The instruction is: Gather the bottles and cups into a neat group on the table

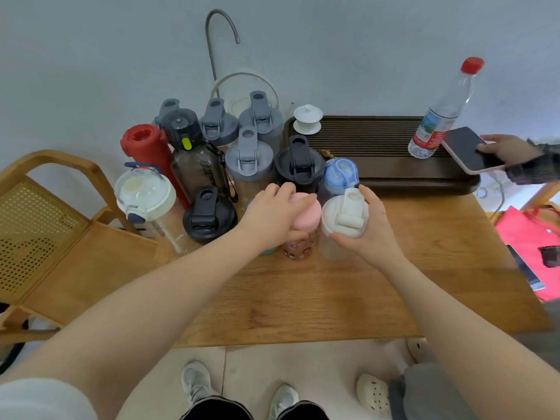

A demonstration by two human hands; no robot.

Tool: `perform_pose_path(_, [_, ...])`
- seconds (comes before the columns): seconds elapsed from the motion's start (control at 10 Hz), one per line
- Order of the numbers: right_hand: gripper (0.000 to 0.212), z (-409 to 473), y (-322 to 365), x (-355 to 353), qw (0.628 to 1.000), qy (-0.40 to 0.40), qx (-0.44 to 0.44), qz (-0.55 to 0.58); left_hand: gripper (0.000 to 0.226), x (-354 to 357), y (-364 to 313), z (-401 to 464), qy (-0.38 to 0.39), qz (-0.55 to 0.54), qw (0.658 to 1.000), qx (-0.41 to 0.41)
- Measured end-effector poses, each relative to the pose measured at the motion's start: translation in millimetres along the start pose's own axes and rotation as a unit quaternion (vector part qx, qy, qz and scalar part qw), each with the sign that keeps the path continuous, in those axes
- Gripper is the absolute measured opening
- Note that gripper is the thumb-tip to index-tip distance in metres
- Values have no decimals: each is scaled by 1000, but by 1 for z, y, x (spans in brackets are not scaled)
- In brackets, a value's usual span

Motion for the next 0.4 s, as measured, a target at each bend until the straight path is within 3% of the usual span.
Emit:
perform_pose_path(0.2, [107,3,-6,1,1000,7,-3,0,75,3,5,-1,0,-4,1000,16])
perform_pose_path(0.4, [106,-5,9,0,982,-54,-60,-171,69,-6,15,-18,9,-33,998,48])
Point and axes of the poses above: each hand's wrist, its own z-axis towards the middle knuckle, its own x-axis out of the palm, y = z × x, the point moved 3 cm from there along z, towards the middle knuckle, and after that the axes turned 8 degrees about -y, right-handed, at the moved point
